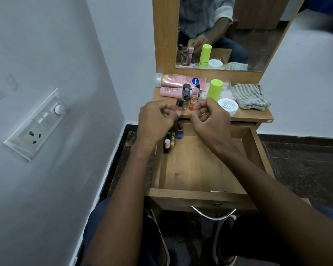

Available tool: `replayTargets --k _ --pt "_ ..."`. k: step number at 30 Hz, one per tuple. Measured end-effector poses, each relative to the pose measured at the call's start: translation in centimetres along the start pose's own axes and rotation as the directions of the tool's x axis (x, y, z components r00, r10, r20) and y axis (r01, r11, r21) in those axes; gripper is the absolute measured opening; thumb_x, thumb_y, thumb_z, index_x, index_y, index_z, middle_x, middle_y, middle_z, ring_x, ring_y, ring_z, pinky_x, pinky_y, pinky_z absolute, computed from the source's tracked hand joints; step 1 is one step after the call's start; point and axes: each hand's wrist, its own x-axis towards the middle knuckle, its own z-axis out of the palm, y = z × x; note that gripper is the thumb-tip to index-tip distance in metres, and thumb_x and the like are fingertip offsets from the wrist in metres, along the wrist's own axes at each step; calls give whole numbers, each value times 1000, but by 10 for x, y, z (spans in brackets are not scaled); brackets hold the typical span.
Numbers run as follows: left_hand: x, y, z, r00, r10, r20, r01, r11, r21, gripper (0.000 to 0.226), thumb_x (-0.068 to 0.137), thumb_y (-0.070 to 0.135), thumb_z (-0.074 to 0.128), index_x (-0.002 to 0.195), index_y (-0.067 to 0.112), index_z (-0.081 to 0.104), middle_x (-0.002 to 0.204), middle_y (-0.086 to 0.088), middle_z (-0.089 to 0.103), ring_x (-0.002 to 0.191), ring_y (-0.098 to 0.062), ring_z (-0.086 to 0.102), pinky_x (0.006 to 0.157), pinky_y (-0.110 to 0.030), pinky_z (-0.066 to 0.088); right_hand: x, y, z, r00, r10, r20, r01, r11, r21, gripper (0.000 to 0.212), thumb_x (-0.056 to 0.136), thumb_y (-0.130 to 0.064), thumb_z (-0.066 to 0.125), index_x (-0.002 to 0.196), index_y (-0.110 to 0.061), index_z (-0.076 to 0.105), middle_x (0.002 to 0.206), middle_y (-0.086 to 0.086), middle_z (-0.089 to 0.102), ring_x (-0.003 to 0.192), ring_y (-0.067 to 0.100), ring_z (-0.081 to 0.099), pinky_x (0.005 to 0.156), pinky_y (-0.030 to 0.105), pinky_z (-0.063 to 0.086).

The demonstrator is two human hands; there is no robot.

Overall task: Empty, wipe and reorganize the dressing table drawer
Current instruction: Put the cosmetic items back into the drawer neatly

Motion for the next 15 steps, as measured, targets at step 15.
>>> replayTargets --k 15 --pt "-10 -12 10 969 -99 225 103 995 -5 19 90 1 80 101 16 83 75 3 79 59 -33 76 56 -49 65 -12 46 4 929 234 286 -123 926 -358 15 88 -35 81 82 -23 73 68 -8 71 68 7 67 65 31 56"
